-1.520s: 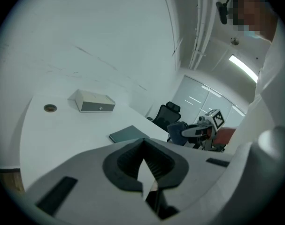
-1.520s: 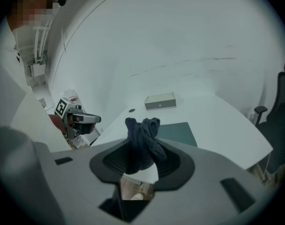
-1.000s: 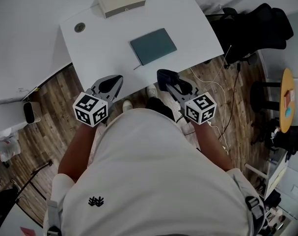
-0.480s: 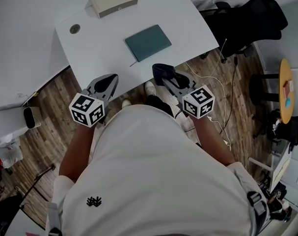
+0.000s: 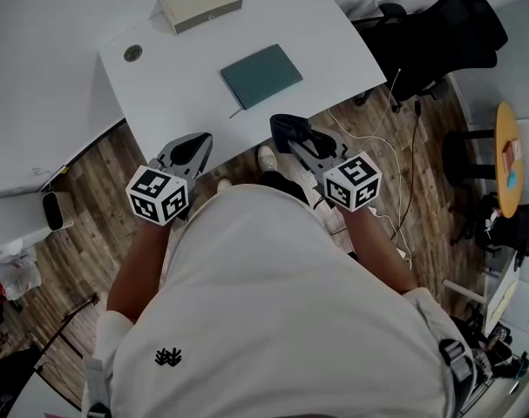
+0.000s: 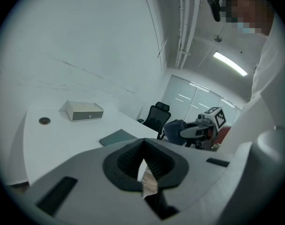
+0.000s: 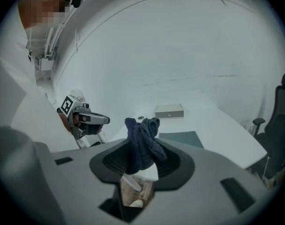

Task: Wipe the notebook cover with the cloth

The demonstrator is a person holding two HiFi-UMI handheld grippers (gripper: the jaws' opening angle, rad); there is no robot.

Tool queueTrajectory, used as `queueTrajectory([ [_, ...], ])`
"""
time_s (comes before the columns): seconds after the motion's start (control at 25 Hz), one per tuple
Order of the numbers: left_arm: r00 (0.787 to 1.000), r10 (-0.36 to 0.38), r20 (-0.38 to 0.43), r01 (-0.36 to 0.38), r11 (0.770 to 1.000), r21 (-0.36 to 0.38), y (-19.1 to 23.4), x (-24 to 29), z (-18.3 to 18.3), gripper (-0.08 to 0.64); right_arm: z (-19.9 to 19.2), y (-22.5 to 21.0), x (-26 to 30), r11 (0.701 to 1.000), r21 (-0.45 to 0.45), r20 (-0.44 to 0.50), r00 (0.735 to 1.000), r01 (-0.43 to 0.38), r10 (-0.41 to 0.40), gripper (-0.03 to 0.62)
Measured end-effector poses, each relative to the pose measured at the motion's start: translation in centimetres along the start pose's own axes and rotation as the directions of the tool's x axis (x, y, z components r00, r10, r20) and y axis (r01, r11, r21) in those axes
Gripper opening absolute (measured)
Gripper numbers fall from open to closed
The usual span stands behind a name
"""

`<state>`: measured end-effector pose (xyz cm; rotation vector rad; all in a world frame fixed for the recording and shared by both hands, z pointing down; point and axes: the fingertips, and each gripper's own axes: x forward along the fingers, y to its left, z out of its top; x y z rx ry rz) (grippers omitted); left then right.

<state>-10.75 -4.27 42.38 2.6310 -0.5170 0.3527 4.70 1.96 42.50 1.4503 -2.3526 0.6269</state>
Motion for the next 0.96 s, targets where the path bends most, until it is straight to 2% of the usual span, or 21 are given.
queueTrajectory([
  [0.44, 1.000, 0.013, -0.004, -0.013, 1.000, -0.014, 0.3, -0.7, -0.9, 0.006, 0.3, 0.3, 0.5, 1.000, -0.023, -0.008, 1.000, -0.008, 0.008, 0.135],
  [0.96, 1.000, -0.007, -0.004, 0.007, 1.000, 0.005, -0.3, 0.0, -0.2, 0.006, 0.9, 0.0, -0.2, 0.999, -0.034, 0.006, 1.000, 0.001, -0.001, 0.133],
])
